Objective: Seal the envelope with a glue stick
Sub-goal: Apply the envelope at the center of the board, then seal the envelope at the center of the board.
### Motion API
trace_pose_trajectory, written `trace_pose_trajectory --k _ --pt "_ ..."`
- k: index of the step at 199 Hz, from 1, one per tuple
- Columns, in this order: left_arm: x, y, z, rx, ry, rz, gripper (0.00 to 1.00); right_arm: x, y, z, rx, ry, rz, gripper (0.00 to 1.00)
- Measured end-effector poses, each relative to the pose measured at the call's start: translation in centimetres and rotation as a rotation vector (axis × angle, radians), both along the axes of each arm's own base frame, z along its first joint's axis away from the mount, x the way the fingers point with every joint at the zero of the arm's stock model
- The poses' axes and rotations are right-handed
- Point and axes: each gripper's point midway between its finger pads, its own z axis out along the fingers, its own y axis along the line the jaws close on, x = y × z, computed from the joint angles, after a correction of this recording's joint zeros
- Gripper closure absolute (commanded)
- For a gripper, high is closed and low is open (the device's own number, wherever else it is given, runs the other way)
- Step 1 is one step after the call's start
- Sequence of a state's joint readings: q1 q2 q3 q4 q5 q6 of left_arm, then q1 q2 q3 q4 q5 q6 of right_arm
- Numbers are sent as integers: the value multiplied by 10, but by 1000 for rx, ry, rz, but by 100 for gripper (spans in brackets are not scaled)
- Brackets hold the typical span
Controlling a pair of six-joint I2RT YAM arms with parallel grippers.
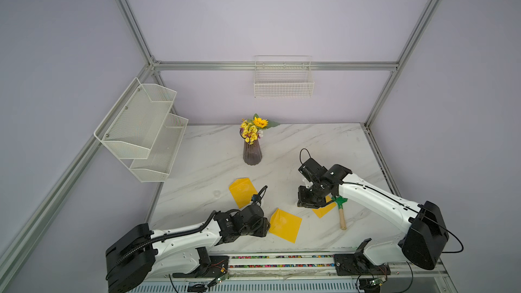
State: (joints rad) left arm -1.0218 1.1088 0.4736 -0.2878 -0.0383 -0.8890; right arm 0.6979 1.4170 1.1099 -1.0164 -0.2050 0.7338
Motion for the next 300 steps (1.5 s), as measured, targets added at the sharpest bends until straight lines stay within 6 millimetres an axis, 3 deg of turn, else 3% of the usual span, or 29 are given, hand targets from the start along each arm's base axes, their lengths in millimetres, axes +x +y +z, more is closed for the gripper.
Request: trace_pose_trajectory --k 41,74,146,238,253,272,300 --pt "26 -3 24 -26 -55 17 61 -2 -3 -2 10 5 9 100" --pt "41 -17 30 -32 -56 -18 66 -1 -4 -3 8 4 17 100" --pt "36 -31 1 12 54 -110 77 -4 -10 -9 -8 14 22 100" --pt "39 -36 0 35 54 -149 96 -4 -12 -1 9 -16 29 100" --pt "37 -34 -2 45 63 -149 95 -4 -12 -1 9 -18 32 100" --pt "36 -32 -3 55 70 -151 84 -4 -12 -1 9 -19 33 100" --pt "34 -30 -5 65 78 -154 83 -4 -13 -1 9 -19 34 100"
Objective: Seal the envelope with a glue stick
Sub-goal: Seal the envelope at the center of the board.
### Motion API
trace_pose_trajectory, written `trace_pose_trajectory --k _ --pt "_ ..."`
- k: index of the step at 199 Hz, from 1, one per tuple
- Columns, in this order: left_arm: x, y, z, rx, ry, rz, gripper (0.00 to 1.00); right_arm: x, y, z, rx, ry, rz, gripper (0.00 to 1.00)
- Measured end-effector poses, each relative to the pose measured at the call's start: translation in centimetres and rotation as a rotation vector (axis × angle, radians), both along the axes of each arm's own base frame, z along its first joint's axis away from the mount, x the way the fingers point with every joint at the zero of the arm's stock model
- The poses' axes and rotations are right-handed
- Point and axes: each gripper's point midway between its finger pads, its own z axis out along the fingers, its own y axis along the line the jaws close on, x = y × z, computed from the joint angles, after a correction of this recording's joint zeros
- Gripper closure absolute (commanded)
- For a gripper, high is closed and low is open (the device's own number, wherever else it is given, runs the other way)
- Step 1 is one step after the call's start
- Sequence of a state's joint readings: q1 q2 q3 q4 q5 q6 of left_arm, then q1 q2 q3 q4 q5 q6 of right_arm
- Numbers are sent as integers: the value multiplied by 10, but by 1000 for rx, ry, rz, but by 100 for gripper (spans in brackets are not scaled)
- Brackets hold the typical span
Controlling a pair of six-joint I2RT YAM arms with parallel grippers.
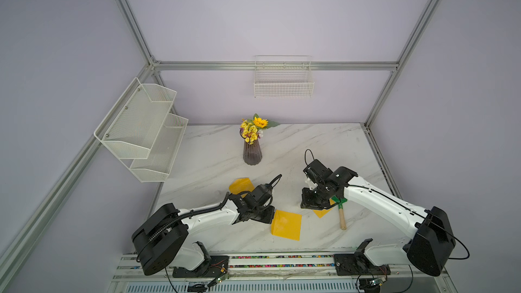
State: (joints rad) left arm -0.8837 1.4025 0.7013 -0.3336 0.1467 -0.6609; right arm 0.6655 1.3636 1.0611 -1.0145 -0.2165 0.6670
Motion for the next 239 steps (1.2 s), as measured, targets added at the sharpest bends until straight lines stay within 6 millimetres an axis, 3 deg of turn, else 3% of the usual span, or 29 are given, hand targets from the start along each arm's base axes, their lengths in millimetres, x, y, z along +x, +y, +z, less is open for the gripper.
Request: trace_pose_trajectory --k 138,239 --pt "-6 -5 8 -46 19 -16 79 -1 -2 -3 -6 7 -1 100" --pt "-14 -5 1 -50 65 -30 91 -2 -5 -5 -13 14 -2 100"
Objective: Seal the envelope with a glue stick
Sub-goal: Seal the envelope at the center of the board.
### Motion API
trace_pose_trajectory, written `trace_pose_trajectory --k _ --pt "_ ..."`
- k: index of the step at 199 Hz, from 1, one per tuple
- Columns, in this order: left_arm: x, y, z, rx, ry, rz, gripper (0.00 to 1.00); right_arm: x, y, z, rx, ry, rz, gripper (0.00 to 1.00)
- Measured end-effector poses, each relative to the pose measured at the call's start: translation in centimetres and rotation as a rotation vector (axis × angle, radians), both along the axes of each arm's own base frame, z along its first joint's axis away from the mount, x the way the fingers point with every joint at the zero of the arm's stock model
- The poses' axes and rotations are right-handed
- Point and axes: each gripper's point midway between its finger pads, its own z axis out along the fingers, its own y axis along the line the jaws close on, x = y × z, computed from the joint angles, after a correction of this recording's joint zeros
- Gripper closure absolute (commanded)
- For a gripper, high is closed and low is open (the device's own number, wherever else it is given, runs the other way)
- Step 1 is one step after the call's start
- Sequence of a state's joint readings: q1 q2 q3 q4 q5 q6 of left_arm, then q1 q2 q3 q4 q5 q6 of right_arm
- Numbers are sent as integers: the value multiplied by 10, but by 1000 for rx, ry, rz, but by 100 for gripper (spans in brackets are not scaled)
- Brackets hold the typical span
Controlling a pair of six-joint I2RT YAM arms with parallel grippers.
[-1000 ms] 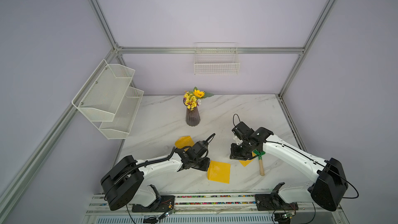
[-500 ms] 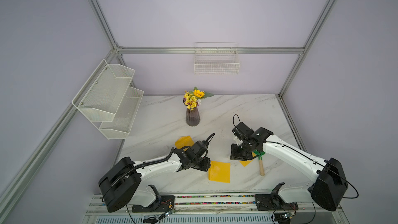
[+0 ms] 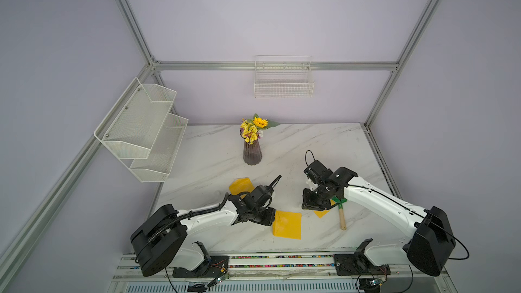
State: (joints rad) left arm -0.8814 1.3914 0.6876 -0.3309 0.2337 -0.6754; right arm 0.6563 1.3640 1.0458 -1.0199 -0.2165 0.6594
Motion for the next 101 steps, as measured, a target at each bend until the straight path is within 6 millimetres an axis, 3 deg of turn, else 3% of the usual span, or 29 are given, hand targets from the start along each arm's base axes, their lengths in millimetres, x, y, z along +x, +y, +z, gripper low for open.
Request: trace_pose_trajectory --k 45,101 --pt "3 7 -2 15 4 6 99 -1 -3 -1 -16 2 7 100" --pt "7 45 1 96 32 51 99 -2 -9 -3 -39 6 5 100"
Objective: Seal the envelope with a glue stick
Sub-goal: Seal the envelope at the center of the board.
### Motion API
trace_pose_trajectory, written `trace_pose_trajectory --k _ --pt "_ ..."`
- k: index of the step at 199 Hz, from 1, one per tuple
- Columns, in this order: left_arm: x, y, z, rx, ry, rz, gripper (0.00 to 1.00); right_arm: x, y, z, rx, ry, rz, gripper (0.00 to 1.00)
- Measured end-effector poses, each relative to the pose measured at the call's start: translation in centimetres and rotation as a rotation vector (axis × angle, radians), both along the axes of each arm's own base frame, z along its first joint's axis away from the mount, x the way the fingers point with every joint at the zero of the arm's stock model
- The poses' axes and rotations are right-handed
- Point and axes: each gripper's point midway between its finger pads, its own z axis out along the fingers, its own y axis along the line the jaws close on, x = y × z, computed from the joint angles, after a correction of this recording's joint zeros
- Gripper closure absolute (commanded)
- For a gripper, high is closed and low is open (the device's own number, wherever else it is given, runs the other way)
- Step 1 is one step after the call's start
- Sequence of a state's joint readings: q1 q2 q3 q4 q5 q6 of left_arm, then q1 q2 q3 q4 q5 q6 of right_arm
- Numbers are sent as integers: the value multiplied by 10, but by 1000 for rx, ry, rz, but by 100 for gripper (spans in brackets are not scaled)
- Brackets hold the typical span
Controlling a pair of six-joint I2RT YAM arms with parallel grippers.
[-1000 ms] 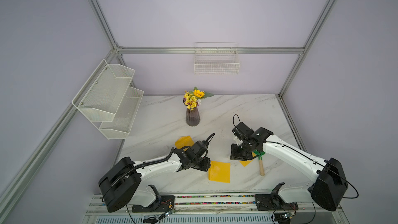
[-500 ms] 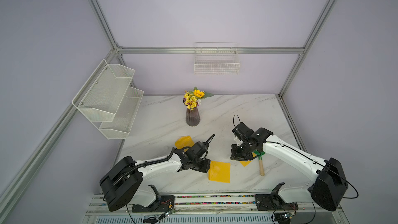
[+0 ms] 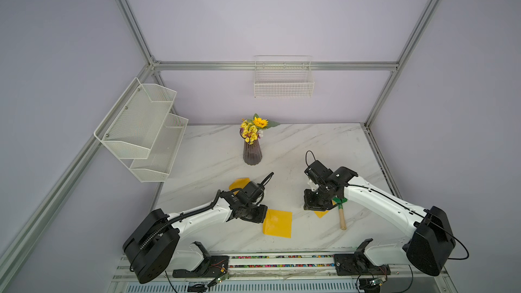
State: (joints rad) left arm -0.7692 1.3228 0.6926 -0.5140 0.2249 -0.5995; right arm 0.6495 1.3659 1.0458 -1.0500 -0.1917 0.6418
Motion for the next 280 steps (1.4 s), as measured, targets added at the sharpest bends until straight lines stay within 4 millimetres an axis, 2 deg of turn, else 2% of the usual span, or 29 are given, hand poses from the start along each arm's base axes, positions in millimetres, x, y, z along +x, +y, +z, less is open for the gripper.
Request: trace_pose_trajectory --k 22,39,64,108,280 --pt "0 13 1 60 15 1 99 0 -2 0 -7 1 -2 100" --pt "1 13 6 77 17 -13 99 0 -4 -1 -14 2 -5 100" --pt "7 6 7 84 25 -33 99 -1 -5 -1 -22 4 -6 100" --pt "8 1 -5 109 65 -45 98 -1 -6 -1 -26 6 -6 100" --pt "16 -41 -3 57 74 -104 95 -6 -4 -11 -27 50 7 100"
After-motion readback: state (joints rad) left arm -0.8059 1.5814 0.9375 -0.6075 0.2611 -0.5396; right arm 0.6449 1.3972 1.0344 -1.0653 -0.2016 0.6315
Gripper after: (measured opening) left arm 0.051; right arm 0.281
